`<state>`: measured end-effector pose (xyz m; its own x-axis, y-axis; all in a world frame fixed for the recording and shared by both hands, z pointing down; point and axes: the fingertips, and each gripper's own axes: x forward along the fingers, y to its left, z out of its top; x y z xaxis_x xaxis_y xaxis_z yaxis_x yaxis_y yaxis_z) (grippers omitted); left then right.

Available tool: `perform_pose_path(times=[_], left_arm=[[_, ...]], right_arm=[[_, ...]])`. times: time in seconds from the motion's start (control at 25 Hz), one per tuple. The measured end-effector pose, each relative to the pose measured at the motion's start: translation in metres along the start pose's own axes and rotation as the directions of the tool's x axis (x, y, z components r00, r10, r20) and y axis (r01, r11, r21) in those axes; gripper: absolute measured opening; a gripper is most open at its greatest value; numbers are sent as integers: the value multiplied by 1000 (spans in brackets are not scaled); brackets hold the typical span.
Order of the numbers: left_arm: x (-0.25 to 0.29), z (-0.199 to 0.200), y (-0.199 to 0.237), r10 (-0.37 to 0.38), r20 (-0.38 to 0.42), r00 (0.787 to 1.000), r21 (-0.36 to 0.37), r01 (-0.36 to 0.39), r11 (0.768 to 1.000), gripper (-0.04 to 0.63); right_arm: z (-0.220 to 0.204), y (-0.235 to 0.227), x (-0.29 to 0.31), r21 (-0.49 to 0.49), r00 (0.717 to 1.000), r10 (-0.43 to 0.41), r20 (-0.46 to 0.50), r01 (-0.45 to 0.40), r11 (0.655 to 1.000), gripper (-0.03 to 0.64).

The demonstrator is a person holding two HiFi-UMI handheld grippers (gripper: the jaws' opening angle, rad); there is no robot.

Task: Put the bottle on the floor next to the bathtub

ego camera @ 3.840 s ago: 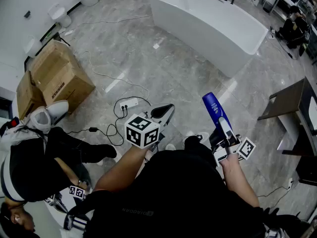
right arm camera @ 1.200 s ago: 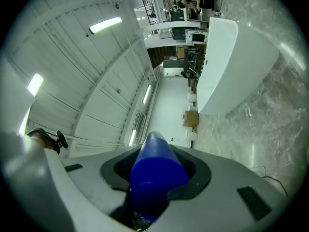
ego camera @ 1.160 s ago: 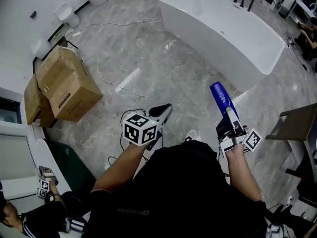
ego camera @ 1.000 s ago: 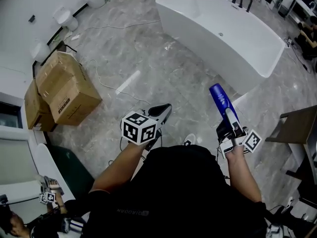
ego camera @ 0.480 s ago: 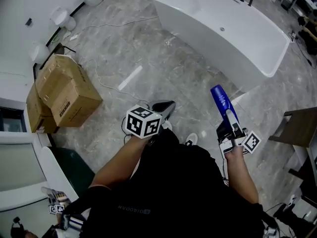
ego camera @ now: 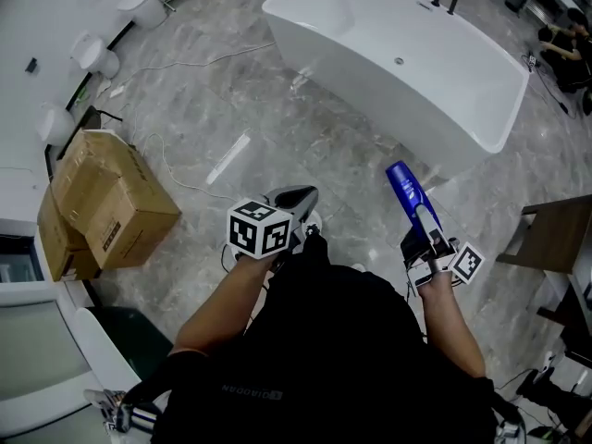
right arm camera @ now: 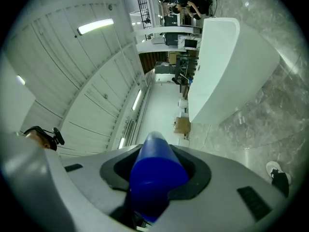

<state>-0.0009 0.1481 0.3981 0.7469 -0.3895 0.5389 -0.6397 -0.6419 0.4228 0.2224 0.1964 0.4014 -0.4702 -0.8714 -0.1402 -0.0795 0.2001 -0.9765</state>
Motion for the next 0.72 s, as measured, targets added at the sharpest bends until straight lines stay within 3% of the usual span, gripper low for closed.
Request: perform_pose_path(times=[0.4,0.72], left_arm=[[25,87,58,-91,102,991,109,79,991,17],[21,122,128,-127,78,989,154,114,981,17]], right_arm=[[14,27,102,-118,1000,17,-23,-19,993,170],[12,19,163,-143,999,-14,46,20,989,170]])
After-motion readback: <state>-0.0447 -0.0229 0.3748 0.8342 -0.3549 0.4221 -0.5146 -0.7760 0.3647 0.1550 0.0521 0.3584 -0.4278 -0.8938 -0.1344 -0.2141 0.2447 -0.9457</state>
